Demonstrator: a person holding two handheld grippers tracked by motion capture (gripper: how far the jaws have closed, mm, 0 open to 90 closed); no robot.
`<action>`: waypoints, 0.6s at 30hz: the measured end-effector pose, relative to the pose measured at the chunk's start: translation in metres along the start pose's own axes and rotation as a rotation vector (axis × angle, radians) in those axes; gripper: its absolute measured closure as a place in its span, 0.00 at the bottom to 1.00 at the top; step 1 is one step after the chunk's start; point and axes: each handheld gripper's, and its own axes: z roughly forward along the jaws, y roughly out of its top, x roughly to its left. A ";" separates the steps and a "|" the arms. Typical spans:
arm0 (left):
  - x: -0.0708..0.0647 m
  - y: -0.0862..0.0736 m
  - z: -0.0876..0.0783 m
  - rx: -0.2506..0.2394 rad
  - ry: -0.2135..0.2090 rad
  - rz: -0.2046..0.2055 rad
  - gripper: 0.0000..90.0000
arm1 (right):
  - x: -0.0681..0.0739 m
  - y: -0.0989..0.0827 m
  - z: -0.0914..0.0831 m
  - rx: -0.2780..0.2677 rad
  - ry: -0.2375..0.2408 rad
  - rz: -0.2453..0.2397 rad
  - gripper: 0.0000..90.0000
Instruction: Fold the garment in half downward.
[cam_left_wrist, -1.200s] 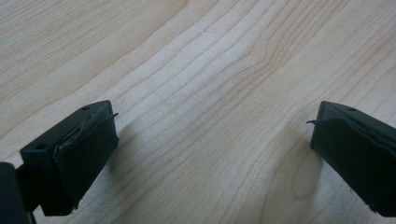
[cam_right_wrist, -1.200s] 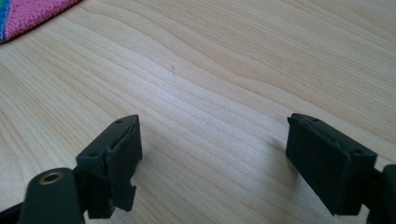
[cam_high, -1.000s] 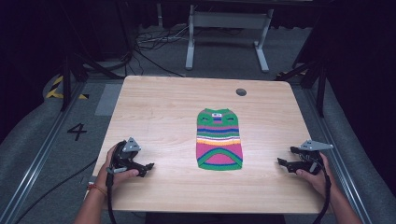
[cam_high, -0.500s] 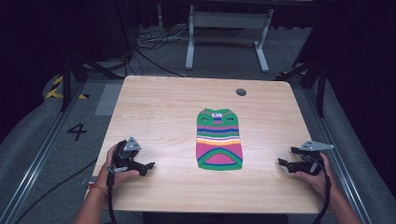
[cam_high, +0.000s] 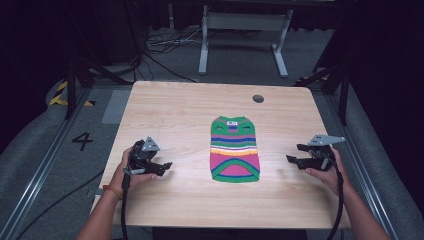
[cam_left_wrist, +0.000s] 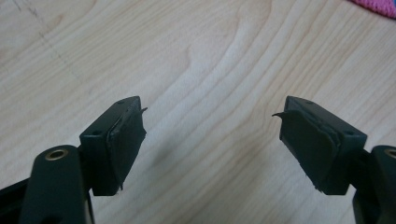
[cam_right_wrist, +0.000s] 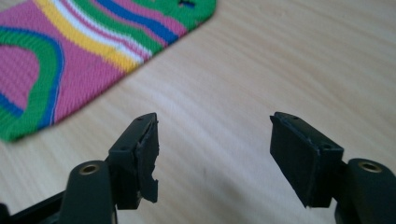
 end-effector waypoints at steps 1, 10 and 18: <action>0.001 0.005 0.001 -0.012 0.002 -0.006 0.27 | 0.000 0.007 0.003 0.000 0.002 -0.007 0.39; 0.010 0.050 0.024 -0.070 -0.050 -0.008 0.35 | -0.001 0.058 0.032 -0.023 0.029 -0.039 0.50; 0.011 0.085 0.053 -0.074 -0.077 -0.007 0.37 | 0.000 0.089 0.065 0.004 0.046 -0.042 0.55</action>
